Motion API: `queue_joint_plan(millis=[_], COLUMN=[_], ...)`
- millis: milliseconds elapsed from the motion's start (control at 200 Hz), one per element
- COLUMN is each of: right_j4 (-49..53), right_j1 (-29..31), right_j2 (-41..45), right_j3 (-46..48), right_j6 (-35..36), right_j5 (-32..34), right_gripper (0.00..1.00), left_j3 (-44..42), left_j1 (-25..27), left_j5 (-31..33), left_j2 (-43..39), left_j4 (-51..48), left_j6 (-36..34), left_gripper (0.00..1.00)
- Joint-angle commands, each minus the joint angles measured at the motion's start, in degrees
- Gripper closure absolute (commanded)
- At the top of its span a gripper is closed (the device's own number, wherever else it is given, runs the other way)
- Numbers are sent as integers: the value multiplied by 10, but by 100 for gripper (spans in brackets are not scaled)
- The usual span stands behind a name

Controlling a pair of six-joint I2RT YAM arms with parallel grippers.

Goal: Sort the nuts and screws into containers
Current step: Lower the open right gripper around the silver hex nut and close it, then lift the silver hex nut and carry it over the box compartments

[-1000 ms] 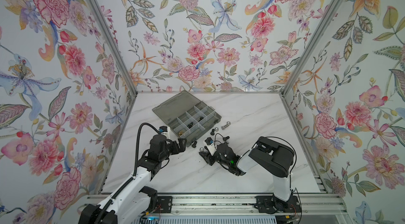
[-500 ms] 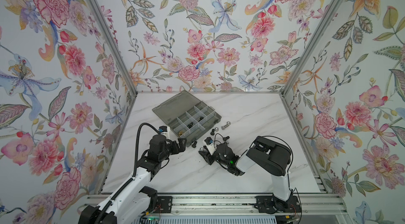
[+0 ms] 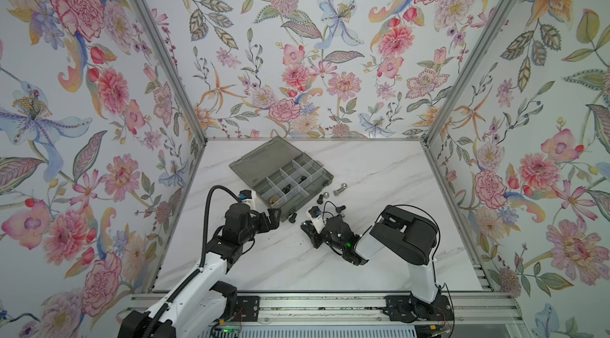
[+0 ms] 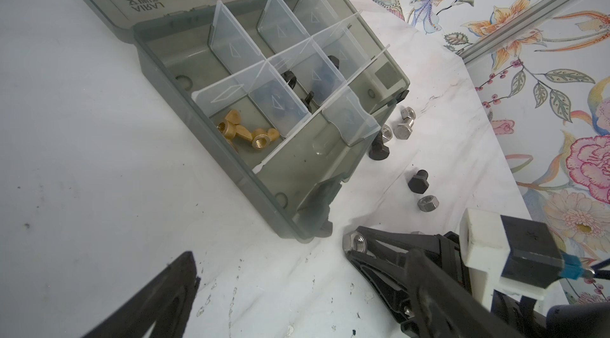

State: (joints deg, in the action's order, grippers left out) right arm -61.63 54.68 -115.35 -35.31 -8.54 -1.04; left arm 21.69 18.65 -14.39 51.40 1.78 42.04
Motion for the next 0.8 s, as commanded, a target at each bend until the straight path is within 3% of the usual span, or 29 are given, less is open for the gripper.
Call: queue_joint_plan(millis=[0,410,590,796], right_j4=[50,103,175,252], right_j1=[-1,-60,-114,-171], right_j2=[20,155,196,167], right_j3=[8,14,-38,-141], right_j6=[1,14,53,94], right_j5=[-8,-66,-107,-150], right_gripper=[88,97,99,99], left_j3=[4,4,-1,-7], left_j1=[-6,-6,-7,-7], left_j5=[6,3,0,-10], left_j2=[-8,-9,-7,-5], left_j4=[1,4,13,26], left_j6=[-1,-1,6,13], left_gripper=[1,1,1,1])
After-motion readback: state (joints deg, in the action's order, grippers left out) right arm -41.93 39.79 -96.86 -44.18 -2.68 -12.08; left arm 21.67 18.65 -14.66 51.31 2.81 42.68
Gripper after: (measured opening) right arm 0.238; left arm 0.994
